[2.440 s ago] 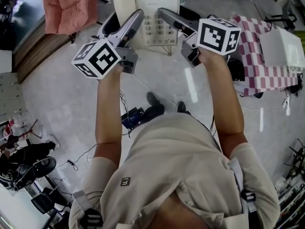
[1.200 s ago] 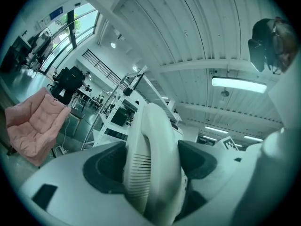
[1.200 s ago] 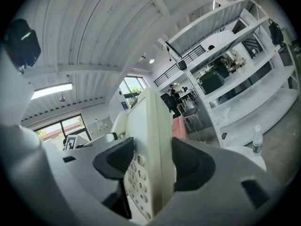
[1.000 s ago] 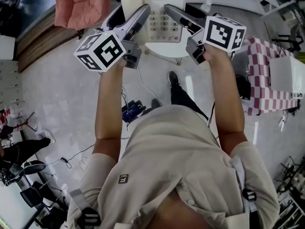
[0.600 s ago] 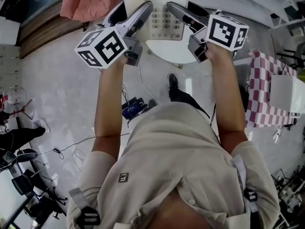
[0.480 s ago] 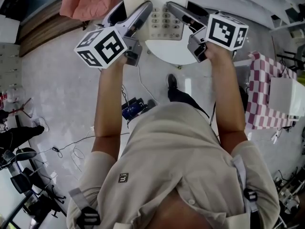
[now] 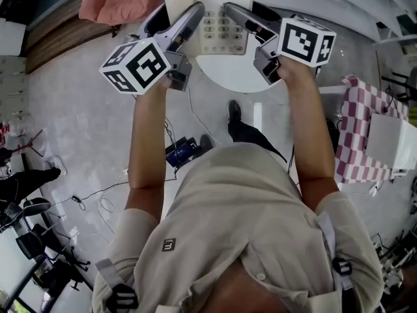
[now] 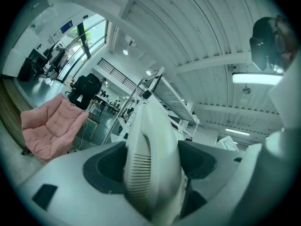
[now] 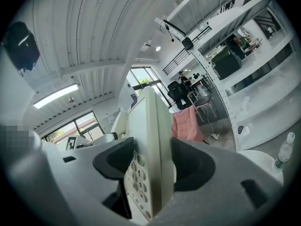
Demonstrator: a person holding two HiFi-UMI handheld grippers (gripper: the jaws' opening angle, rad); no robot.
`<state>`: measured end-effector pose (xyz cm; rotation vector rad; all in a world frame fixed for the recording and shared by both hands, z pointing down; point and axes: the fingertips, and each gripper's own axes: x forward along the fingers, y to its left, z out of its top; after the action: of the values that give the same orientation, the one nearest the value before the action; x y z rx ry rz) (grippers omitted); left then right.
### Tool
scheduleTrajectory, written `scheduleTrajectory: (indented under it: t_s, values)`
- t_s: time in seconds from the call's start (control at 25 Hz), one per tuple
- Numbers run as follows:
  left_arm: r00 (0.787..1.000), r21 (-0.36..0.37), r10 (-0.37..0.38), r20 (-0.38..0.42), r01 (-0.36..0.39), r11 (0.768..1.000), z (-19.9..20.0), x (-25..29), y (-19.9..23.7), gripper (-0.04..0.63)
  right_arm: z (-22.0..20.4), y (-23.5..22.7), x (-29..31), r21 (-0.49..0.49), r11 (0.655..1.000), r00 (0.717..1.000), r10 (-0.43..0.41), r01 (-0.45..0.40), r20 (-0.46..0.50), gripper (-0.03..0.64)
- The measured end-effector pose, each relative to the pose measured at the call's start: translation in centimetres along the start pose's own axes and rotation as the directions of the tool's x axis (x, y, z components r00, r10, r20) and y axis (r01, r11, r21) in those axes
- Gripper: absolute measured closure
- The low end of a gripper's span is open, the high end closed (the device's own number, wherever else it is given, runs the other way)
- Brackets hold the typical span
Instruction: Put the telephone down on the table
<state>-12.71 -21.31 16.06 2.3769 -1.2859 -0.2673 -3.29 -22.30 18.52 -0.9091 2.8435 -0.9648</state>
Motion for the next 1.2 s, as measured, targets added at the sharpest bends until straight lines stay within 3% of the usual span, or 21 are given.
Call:
scheduleTrajectory:
  t_s: [0.76,1.2]
  values:
    - [0.993,-0.086,0.009,-0.118,-0.020,0.996,-6.9,9.0,5.1,0.253,-2.1,-11.5,3.0,0.116,0.993,0.998,-0.027,0.033,-0.052,0.382]
    - [0.983,-0.108,0.058,-0.173,-0.078,0.991,-11.6,12.2,9.7,0.253,-5.6,-17.6,5.8,0.193,0.981,0.996,-0.019,0.036,-0.090,0.382]
